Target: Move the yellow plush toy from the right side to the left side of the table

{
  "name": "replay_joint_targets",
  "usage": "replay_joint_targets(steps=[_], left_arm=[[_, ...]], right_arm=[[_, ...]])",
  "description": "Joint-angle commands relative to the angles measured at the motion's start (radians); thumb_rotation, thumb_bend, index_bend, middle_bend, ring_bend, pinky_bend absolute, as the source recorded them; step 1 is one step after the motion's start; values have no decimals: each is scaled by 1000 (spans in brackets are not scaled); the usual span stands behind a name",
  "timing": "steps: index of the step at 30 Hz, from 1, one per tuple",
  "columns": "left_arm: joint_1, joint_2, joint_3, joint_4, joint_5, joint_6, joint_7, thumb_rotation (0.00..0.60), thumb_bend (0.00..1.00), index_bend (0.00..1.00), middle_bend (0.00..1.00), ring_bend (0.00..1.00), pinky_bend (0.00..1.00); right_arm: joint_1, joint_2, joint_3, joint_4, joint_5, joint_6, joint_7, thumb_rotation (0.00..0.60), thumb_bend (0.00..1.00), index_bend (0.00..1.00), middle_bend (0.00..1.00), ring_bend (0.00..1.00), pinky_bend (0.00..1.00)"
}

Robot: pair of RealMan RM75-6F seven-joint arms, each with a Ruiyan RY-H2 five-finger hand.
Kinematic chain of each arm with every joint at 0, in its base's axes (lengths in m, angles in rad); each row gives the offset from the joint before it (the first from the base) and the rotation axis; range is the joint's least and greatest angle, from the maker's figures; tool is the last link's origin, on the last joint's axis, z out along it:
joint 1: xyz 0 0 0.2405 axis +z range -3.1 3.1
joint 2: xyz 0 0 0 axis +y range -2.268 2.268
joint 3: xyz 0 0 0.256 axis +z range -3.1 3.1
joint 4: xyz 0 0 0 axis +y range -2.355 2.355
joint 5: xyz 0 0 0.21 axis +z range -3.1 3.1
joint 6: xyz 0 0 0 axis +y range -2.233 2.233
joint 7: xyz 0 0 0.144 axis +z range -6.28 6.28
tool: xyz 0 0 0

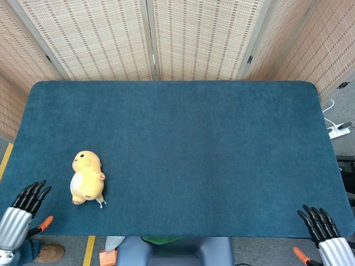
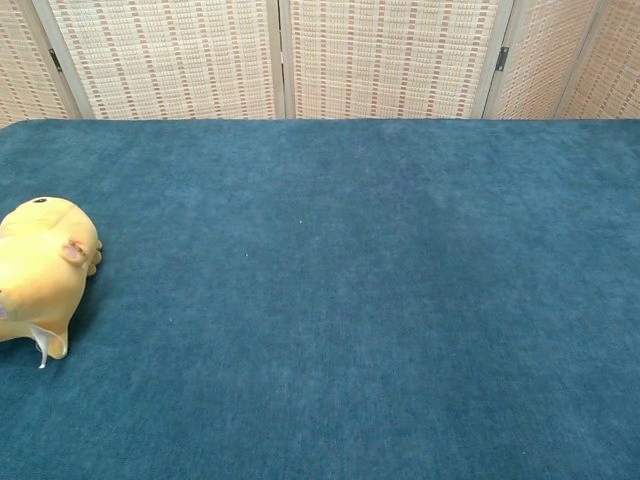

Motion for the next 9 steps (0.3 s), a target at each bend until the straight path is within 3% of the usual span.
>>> replay_joint_targets(steps=[1,5,9], left_arm=[[157,253,40,-439,-152,-9,106,600,285,0,0,0,101],[218,250,53,-511,-112,58,195,600,308,0,3,0,100],[228,243,64,-515,-66,48,250,600,308,0,11,0,101]], right_arm=[[18,36,48,-79,31,1,-68,600,152,0,0,0,0],[21,54,129,-169,128,0,-178,600,152,0,0,0,0],[15,66,136,-206,169,-22,-195,600,167,0,0,0,0]])
